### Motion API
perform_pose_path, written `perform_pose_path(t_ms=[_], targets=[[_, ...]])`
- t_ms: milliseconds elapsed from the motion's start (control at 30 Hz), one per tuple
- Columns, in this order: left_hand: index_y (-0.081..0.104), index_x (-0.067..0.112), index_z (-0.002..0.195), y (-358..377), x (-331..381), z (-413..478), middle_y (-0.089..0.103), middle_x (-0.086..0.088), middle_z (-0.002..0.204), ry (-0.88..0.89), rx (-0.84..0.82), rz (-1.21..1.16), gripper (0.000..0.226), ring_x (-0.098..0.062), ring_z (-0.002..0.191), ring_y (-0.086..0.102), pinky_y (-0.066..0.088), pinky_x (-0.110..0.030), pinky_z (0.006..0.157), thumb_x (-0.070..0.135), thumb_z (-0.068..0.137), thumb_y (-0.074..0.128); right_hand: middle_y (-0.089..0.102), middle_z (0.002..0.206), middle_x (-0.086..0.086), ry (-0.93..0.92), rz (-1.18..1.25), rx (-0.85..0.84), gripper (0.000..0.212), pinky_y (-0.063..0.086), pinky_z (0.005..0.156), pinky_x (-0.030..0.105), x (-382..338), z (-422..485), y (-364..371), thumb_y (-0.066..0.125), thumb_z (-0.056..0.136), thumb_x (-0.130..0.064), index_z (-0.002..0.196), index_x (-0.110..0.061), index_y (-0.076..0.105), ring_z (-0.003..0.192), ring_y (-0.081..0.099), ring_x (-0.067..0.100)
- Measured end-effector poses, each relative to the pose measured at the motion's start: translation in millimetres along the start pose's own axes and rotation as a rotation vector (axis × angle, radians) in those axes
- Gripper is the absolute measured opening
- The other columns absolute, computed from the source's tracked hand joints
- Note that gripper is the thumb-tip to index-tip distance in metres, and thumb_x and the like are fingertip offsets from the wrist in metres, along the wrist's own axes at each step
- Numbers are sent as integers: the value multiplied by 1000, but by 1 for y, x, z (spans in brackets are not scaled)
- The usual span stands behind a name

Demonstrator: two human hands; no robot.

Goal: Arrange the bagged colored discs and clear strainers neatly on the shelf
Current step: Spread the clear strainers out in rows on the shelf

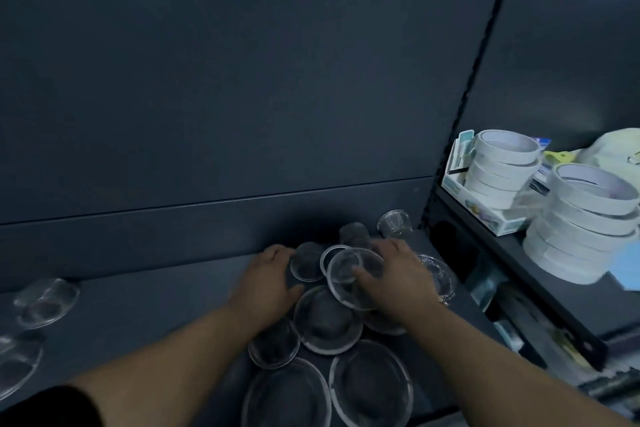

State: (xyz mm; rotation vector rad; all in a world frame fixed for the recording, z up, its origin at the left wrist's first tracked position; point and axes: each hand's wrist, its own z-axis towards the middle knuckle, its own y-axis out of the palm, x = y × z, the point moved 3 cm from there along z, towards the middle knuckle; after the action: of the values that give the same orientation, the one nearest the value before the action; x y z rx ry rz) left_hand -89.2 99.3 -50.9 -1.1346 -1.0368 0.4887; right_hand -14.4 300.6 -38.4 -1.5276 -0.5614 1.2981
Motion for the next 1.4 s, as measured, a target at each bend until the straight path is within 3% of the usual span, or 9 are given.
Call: perform_pose_path(t_ms=[100,200,400,600,767,900,1033,1133,1400], targets=[[40,18,140,5,4,17,38,-2,146,-5,-9,-16,61,-18,133,37,23,-19,107,34,86,63,45,137,1,4,74,-20,58,42,100,38,4,26,4,62,82,-52,133,-26,47,123,48,23],[30,17,147,12,6,30,28,-2,153,-35,-68,-10,71,-19,139,29,16,-18,111,34,85,63,44,141,6,9,144,-58,64,39,104,33,6,47,11,65,83,-46,138,-21,43,126,46,25],[30,20,147,28,3,46,25,-4,155,-83,-121,-35,75,-19,141,28,20,-20,114,29,82,66,47,139,11,32,175,-110,68,39,103,32,8,79,27,65,84,-43,141,-16,39,126,47,27],[35,17,143,34,0,55,42,-3,145,-98,-80,-60,69,-17,130,43,28,-17,104,28,83,67,53,131,13,50,121,-173,67,44,99,34,5,91,34,65,82,-42,139,-16,40,120,51,28],[41,12,128,39,5,61,52,-9,130,-134,-61,-109,53,-23,114,54,35,-19,84,23,84,68,56,128,12,86,111,-225,72,46,98,34,2,101,37,69,77,-44,137,-15,41,119,53,28],[38,12,131,42,7,65,49,-10,133,-125,-45,-128,53,-23,117,51,34,-20,87,18,85,65,61,121,10,115,118,-246,66,49,89,31,-1,108,41,71,74,-44,128,-15,48,112,57,28],[35,13,136,43,5,66,46,-10,137,-121,-43,-129,58,-23,122,49,33,-19,92,18,86,64,64,114,10,82,93,-220,56,51,86,34,-2,110,41,71,74,-43,118,-15,50,105,60,29],[33,14,138,42,4,65,43,-10,139,-118,-37,-128,60,-22,124,47,32,-19,95,20,86,64,64,113,9,44,106,-189,56,52,86,35,-3,108,38,70,76,-41,122,-17,49,105,60,27],[32,13,141,25,1,56,41,-7,143,-85,46,-121,69,-20,128,43,27,-17,100,23,84,68,66,108,2,-48,235,-6,45,49,84,28,-10,93,19,73,77,-34,115,-20,55,98,62,20]])
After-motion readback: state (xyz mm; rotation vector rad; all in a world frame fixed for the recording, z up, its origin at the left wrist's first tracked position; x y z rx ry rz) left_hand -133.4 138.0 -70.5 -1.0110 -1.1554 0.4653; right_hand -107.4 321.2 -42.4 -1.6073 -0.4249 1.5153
